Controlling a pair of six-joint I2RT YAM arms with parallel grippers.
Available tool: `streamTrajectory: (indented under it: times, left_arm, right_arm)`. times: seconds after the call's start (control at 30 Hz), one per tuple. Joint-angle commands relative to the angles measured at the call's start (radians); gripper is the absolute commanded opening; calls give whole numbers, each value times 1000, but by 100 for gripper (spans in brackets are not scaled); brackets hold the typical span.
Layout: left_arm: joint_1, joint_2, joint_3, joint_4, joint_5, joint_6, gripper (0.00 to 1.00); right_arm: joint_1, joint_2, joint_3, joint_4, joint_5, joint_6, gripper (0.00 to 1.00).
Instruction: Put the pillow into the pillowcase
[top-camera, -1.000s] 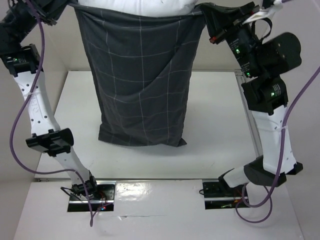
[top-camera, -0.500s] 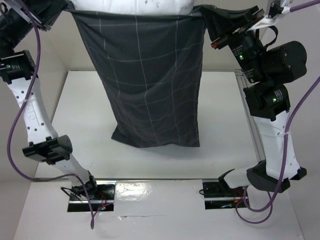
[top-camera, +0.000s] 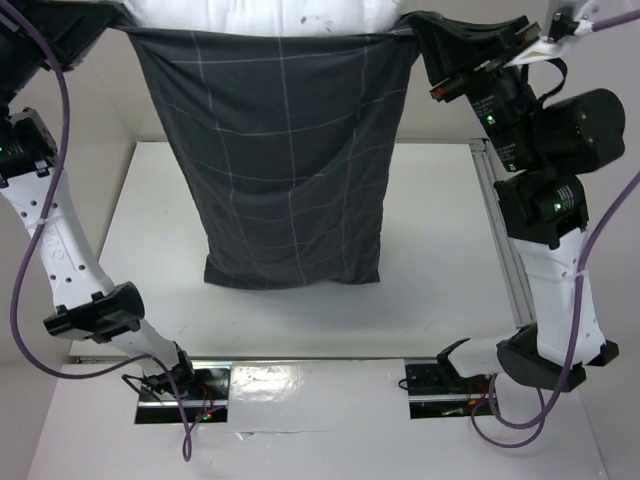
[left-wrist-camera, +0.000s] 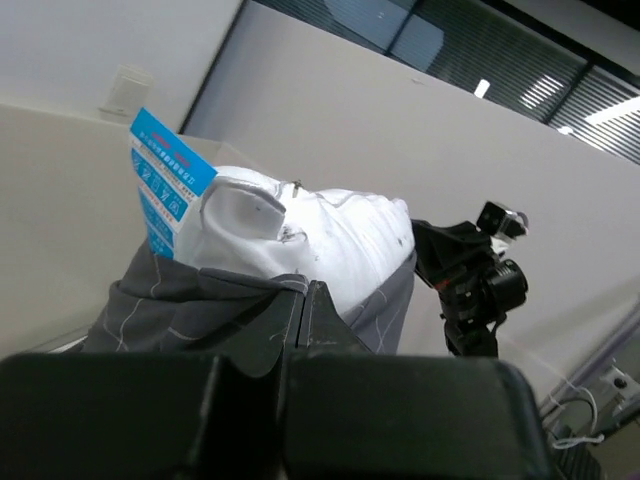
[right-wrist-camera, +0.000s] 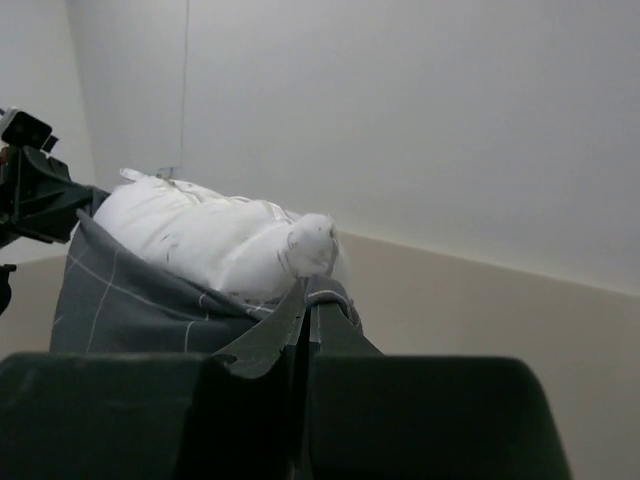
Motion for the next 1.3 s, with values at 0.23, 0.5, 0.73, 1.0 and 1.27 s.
streamTrajectory:
  times: [0.23, 0.5, 0.73, 1.0, 1.27]
  left_arm:
    - [-248, -27, -178, -158, -10, 358, 0]
    - [-49, 20, 80, 46, -70, 124, 0]
    - [-200, -140, -410, -30, -7, 352, 0]
    - [-267, 14, -131, -176, 4, 415, 0]
    - [85, -17, 80, 197, -171, -67, 0]
  right_arm:
    - [-37, -120, -371, 116, 292, -40, 0]
    - [-46, 17, 169, 137, 132, -37, 0]
    - [-46, -85, -237, 91, 218, -3, 0]
    - [-68, -34, -302, 81, 271, -20, 0]
    - [-68, -96, 60, 279, 178, -52, 0]
